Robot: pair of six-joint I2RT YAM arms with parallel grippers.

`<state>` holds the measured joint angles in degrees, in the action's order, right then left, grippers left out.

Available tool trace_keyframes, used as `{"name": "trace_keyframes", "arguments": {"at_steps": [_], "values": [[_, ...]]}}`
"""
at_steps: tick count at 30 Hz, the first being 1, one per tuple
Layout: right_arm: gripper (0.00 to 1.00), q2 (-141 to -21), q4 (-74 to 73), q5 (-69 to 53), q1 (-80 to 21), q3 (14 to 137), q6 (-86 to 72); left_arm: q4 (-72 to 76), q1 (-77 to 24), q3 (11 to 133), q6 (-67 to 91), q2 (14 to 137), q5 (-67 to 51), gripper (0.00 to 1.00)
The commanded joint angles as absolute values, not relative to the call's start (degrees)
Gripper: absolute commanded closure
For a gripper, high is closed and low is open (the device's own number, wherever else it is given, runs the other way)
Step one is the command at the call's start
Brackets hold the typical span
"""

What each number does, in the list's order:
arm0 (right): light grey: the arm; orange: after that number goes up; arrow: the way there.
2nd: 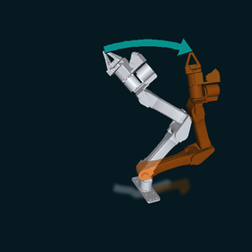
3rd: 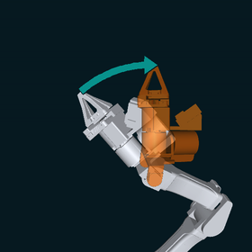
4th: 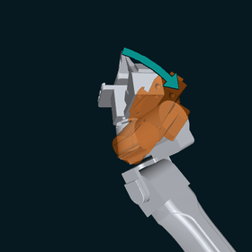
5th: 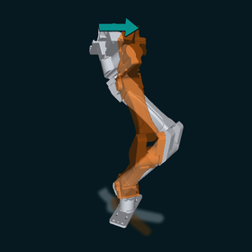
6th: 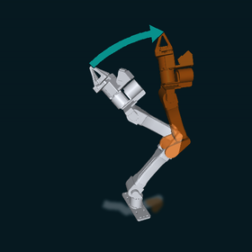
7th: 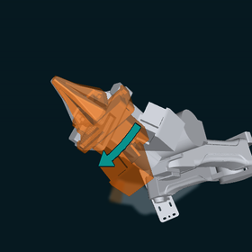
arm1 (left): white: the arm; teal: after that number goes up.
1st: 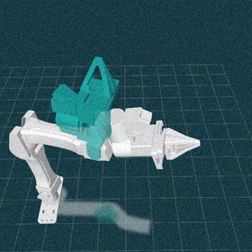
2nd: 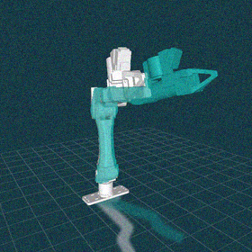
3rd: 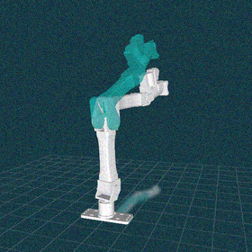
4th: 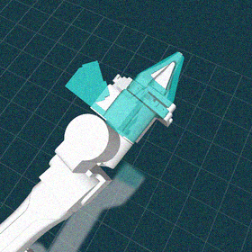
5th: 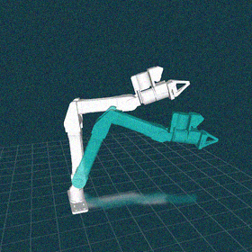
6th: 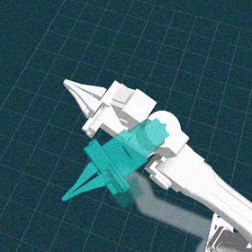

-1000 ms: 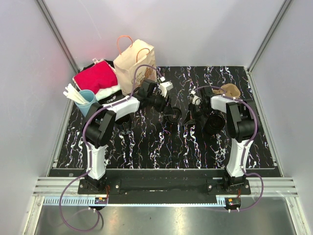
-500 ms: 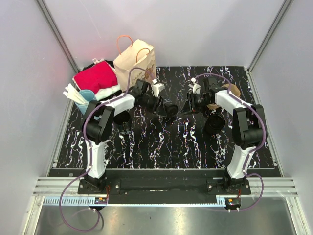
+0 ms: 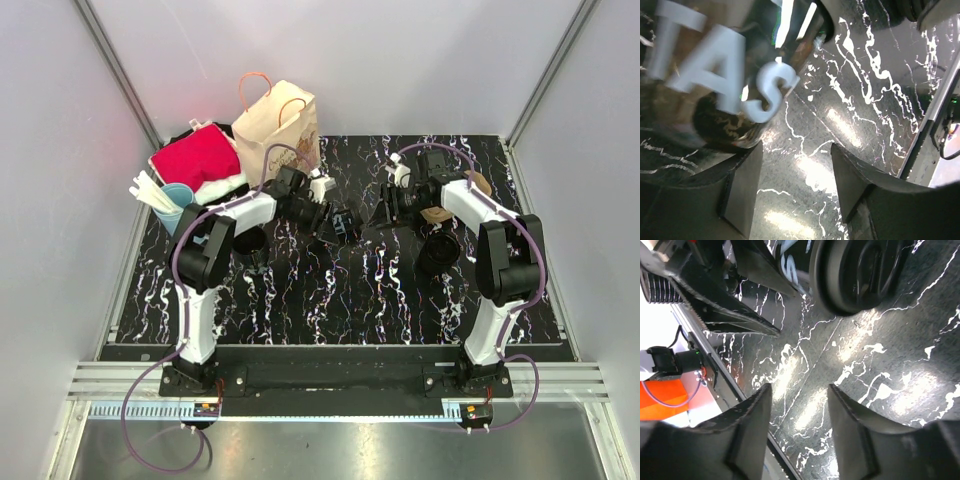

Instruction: Pack the takeout coffee

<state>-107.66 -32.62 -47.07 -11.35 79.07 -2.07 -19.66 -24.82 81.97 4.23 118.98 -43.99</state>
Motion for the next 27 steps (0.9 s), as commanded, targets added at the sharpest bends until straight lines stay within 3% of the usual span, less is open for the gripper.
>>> {"name": "trace_keyframes", "arguments": {"at_steps": [1,4,12,27], "values": [[0.41,-105.7,-33.9,-45.6,-11.3,82.0,1.8,-19.8,-24.9,85.5,0.5,112.0,-41.3,0.39],[0.37,-106.0,-34.3,-44.5,-11.0,83.1,3.3,-21.9,-24.9,87.1,-1.7,109.3,-41.0,0.38],[0.42,-115.9,-36.8,-50.4,-9.0,90.2,-2.5,-23.4,-25.3,87.5,-6.6,104.0,-37.3,0.37],[0.48,-130.2,-33.8,-53.3,-8.4,97.4,-6.9,-18.5,-27.4,84.8,-13.6,112.2,-30.9,0.36]]}}
